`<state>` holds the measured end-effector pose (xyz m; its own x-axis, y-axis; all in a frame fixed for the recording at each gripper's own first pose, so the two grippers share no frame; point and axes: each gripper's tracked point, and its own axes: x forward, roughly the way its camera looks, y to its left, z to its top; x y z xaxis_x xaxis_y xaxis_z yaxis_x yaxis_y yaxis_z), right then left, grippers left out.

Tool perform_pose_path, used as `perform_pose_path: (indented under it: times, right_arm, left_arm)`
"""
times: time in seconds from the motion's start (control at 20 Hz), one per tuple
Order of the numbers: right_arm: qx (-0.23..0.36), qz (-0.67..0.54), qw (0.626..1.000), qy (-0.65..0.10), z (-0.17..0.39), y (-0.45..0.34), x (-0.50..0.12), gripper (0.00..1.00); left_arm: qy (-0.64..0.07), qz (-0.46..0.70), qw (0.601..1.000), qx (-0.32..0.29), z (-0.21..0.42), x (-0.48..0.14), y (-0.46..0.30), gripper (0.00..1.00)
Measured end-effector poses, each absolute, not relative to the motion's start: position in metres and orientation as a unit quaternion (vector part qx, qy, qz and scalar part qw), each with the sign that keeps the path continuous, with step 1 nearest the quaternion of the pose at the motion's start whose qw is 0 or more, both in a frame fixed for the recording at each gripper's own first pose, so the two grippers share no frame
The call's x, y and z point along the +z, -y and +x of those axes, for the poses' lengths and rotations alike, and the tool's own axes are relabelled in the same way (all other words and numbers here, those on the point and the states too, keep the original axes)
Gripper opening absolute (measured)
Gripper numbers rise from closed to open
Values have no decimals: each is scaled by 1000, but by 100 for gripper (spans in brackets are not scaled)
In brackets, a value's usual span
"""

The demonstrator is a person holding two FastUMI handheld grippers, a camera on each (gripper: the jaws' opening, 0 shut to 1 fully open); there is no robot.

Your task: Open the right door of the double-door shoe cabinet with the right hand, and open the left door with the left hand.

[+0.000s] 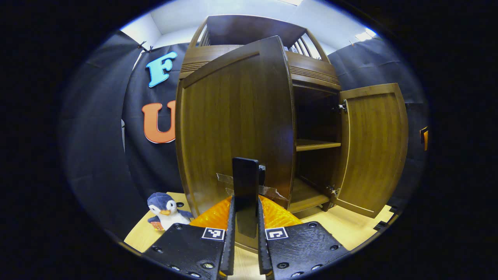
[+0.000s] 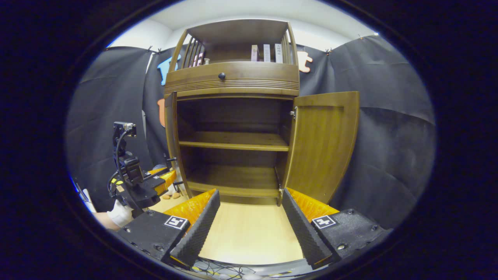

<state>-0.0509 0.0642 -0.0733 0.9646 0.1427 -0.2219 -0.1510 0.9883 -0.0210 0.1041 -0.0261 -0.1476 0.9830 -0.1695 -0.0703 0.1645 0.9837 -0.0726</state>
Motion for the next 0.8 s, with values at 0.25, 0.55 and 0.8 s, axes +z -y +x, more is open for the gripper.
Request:
perform_pose_path:
  times: [0.25, 0.55, 0.8]
  right_arm:
    - [99, -18, 989, -110, -52, -78, -75, 100]
    - [119, -17, 987, -110, -51, -90, -78, 100]
    - [128, -18, 985, -112, -50, -96, -79, 100]
  left_arm:
    - [-42, -45, 997, -53, 88, -151, 1, 18]
    - [-42, -45, 998, -20, 77, -154, -35, 6]
    - [-38, -37, 999, 12, 66, -158, -74, 6]
